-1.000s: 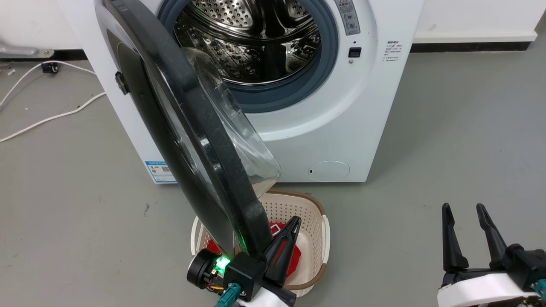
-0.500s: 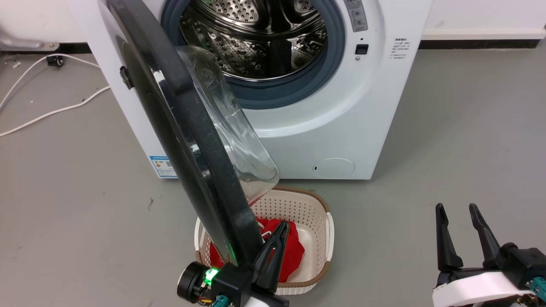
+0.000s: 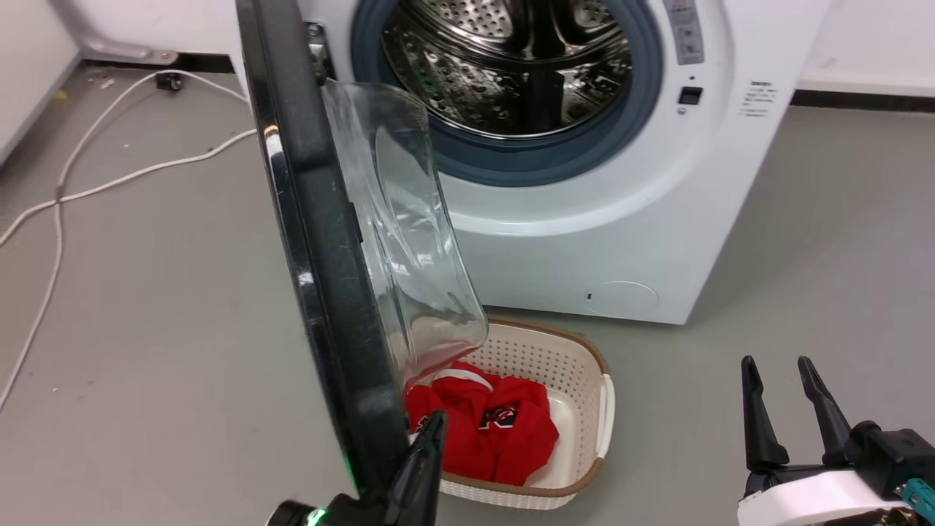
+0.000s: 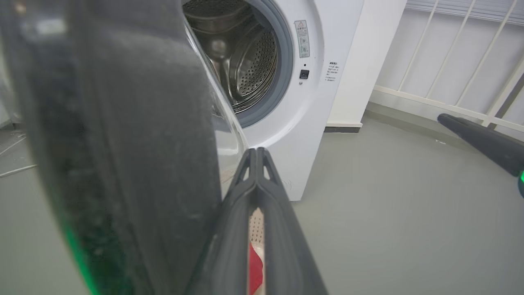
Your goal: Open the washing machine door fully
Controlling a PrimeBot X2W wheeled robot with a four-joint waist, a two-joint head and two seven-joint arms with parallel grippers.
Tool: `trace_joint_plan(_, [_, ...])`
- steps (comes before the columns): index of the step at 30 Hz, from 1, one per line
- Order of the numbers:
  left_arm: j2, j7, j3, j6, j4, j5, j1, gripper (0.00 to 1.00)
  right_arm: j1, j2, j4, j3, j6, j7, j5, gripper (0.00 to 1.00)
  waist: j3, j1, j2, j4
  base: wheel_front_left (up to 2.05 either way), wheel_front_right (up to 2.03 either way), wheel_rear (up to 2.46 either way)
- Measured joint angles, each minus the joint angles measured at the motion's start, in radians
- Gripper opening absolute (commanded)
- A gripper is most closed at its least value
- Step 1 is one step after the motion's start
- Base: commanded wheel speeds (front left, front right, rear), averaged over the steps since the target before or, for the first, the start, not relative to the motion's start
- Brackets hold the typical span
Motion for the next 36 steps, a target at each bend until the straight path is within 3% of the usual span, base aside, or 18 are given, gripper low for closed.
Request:
trace_joint_plan(17, [0.082,0.001,0.208,0.08,-0.076,-0.004,0.093,0.0,0.006,0.0,-0.006,0.012,0.0,0.0,-0.008,1.0,0.005,0.0,0.0,0.144,0.0,0.0,0.0])
trace_joint_plan(36, [0.19,0.001,0.612,0.061,0.039,-0.089,-0.066,0.0,-0.031,0.0,-0.091,0.033,0.0,0.032,-0.023,1.0,0.102,0.0,0.0,0.083,0.0,0.0,0.0])
